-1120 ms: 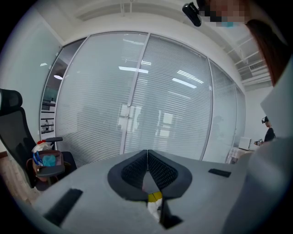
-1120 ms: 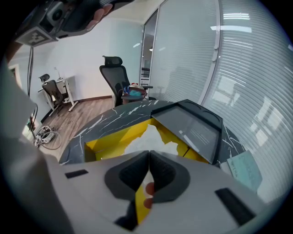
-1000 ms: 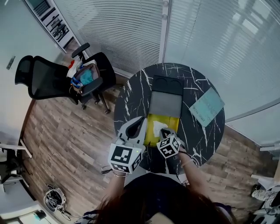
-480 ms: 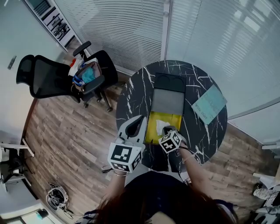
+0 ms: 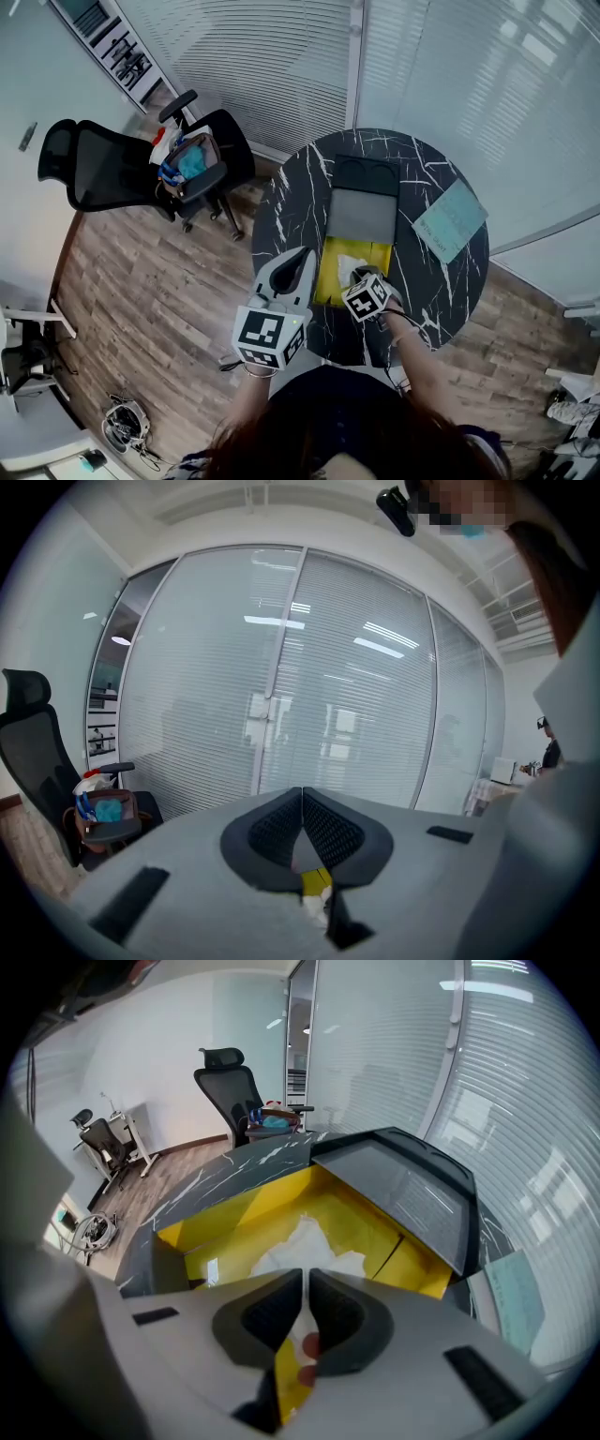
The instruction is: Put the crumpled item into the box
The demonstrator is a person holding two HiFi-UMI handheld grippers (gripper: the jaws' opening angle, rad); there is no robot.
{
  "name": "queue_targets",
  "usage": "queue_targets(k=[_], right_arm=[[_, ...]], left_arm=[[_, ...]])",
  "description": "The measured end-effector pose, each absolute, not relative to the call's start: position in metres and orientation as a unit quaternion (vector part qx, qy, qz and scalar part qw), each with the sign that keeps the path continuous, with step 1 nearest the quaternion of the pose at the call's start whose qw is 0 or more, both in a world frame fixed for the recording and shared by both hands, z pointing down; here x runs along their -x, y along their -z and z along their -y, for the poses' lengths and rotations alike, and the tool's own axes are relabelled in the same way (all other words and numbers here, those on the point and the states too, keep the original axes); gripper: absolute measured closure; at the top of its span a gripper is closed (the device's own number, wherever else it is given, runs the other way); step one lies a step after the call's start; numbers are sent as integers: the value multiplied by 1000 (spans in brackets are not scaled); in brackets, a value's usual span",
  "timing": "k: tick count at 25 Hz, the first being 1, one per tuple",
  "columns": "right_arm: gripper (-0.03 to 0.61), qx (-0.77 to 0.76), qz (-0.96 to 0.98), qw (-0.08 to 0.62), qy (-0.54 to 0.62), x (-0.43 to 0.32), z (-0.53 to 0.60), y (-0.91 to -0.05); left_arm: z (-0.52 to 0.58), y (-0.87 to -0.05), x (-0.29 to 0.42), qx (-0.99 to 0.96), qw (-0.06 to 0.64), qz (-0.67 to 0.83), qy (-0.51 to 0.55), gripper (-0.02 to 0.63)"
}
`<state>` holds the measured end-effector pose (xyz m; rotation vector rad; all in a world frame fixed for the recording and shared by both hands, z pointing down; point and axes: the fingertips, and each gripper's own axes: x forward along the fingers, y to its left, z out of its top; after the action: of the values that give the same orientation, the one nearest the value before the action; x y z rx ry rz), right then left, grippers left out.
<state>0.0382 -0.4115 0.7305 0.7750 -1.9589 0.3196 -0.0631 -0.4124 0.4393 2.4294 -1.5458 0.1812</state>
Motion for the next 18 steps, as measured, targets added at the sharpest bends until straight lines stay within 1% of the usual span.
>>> queue_targets(k=[9,18], right_arm=[[551,-346,806,465,-121,-37,414,-710],[551,-390,807,426,-123,-38,413,-678]], left_arm=[[404,-432,69,-839,119,528,-59,586],[393,-423,74,-847,104,518,-52,586]])
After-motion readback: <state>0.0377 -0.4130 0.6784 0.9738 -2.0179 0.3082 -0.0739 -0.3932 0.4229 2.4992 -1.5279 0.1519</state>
